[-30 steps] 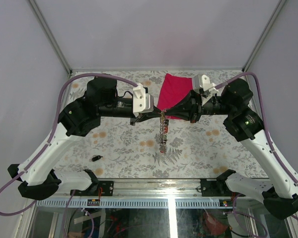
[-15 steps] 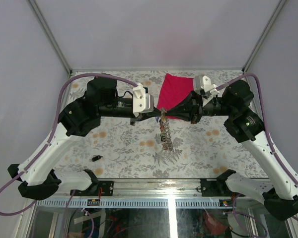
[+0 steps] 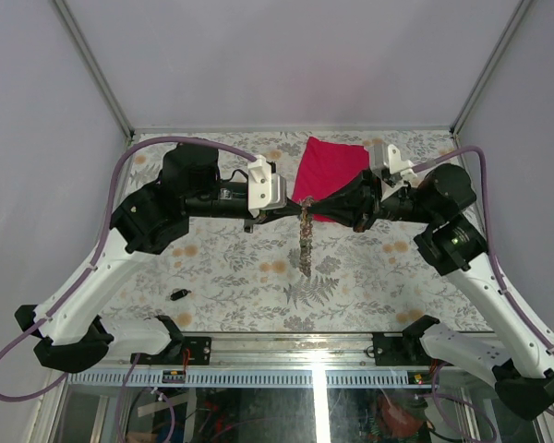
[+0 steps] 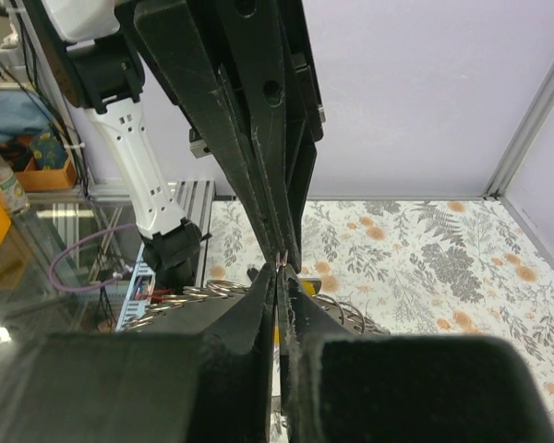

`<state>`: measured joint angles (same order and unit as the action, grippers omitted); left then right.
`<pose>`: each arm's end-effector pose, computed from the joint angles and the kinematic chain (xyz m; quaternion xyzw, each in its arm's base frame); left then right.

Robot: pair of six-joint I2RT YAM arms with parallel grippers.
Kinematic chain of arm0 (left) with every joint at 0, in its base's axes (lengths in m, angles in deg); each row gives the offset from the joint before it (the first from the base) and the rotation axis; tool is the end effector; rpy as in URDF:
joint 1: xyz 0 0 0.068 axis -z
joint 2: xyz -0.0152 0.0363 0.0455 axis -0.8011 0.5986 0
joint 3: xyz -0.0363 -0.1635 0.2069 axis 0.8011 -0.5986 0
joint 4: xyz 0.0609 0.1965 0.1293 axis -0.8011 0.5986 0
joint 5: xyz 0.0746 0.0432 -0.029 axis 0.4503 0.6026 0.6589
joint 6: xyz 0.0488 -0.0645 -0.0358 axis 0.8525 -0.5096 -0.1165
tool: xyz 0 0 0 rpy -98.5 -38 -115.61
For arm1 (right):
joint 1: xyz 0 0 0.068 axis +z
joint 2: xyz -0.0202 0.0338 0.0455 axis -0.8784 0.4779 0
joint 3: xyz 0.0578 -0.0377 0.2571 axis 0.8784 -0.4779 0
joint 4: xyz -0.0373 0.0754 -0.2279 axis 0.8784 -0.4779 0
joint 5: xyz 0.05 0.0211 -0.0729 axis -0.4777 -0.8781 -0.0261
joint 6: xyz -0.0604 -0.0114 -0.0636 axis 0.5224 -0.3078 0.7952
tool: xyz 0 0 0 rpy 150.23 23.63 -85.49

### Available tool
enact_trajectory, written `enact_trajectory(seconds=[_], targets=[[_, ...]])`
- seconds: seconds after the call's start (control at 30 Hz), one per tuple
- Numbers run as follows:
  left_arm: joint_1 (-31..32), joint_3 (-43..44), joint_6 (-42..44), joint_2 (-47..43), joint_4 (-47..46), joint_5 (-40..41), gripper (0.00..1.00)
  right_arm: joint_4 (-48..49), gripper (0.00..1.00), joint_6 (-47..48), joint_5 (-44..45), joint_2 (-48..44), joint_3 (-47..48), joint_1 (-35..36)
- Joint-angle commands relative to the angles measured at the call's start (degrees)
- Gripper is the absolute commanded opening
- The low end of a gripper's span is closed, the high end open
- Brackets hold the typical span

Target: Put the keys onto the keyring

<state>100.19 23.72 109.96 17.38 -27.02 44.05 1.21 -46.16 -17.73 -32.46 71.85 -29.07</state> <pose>0.1335 -0.2123 0.4701 0.6204 0.4703 -0.3342 0.5312 0.1345 0.1616 0.4656 -0.4773 0.4340 0.5001 0.5777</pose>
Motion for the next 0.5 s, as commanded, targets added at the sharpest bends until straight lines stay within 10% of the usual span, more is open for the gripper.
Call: enact_trajectory(seconds=[0.0, 0.47], targets=[[0.46, -1.66, -1.57, -1.59, -5.40, -0.31, 0.00, 17.50, 0.00, -7.69, 5.28, -3.23, -2.97, 0.40], [0.42, -5.89, -4.81, -3.68, -12.93, -0.96, 0.09, 38.62, 0.00, -19.72, 11.37, -3.06, -10.24, 0.40]])
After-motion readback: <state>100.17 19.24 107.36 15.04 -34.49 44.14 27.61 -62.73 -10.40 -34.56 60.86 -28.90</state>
